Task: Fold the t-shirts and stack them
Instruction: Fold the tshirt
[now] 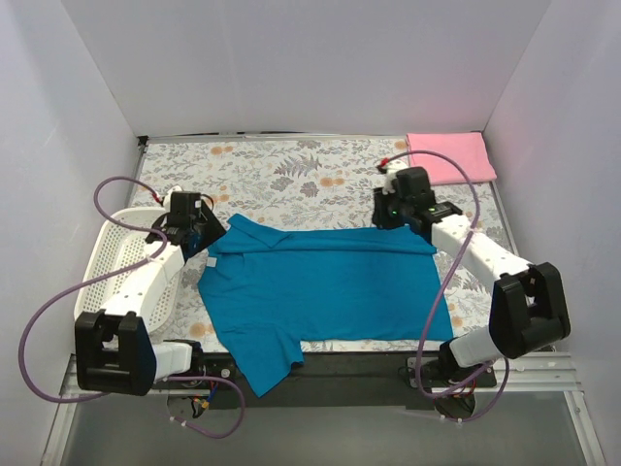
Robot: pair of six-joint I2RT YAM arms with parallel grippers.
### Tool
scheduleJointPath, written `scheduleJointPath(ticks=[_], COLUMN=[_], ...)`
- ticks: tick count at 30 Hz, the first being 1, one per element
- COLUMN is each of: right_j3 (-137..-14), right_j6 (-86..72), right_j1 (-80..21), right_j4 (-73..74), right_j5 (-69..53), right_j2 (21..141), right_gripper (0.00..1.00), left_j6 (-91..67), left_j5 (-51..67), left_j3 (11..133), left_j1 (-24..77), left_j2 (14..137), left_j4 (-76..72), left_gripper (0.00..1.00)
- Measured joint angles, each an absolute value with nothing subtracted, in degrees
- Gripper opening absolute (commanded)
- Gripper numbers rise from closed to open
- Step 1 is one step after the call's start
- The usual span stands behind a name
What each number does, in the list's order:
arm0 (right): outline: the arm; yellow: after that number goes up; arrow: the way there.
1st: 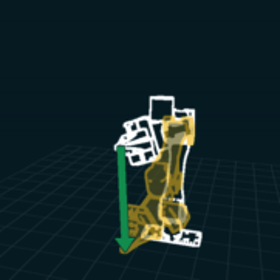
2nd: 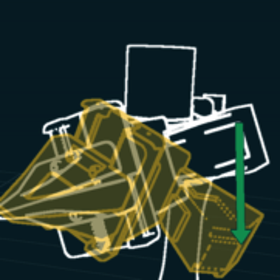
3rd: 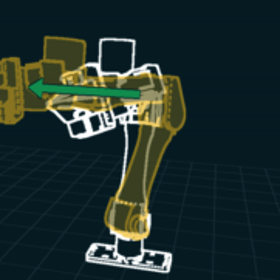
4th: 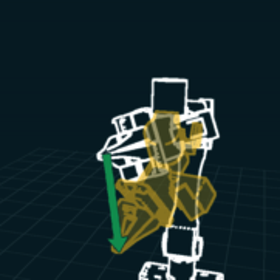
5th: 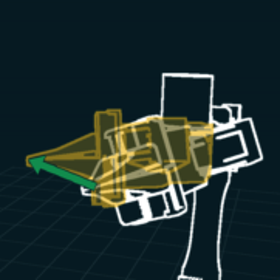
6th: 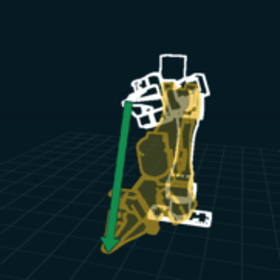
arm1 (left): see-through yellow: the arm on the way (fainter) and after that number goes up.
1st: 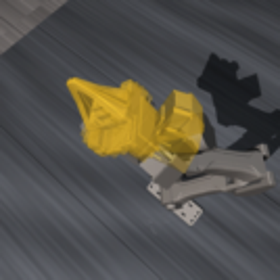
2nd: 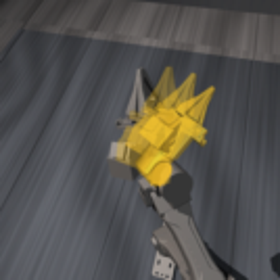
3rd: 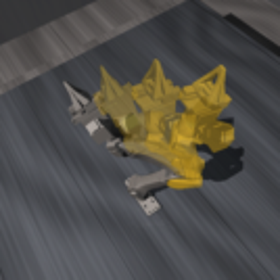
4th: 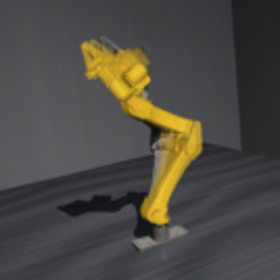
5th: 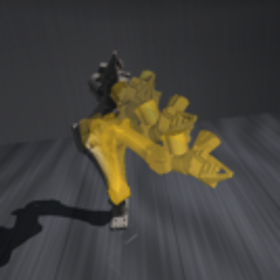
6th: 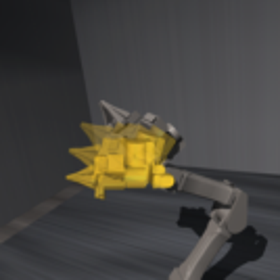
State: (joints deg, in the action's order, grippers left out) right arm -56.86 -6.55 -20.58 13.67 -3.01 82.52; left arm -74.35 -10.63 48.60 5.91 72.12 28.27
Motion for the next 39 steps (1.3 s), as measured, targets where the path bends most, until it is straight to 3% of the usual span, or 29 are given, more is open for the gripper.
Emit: scheduleJointPath(ticks=[8, 14, 20, 34, 36, 39], right_j3=[-75.48, -87.77, -94.54, -97.41, -97.41, -97.41], right_j6=[0.69, 4.73, 6.37, 6.42, 6.37, 6.28], right_j1=[-40.75, -49.08, -51.75, -51.88, -51.88, -51.88], right_j4=[9.85, 9.17, 9.50, 9.52, 9.47, 9.47], right_j5=[-3.53, -3.68, -4.56, -5.19, -5.52, -5.93], right_j2=[98.52, 113.99, 123.42, 129.25, 129.27, 129.27], right_gripper=[0.36, 0.34, 0.33, 0.34, 0.30, 0.09], left_j6=[-74.39, -74.39, -74.35, -74.35, -74.32, -74.30], left_j5=[-10.68, -10.09, -9.87, -8.60, -8.43, -8.25], left_j3=[41.67, 40.97, 40.97, 40.97, 40.97, 40.97], left_j1=[7.22, 7.35, 7.35, 7.35, 7.35, 7.35], left_j2=[66.24, 66.17, 66.13, 66.08, 66.08, 66.08], left_j4=[26.37, 25.39, 24.77, 24.75, 24.73, 24.73], left_gripper=[0.60, 0.63, 0.67, 0.71, 0.71, 0.71])
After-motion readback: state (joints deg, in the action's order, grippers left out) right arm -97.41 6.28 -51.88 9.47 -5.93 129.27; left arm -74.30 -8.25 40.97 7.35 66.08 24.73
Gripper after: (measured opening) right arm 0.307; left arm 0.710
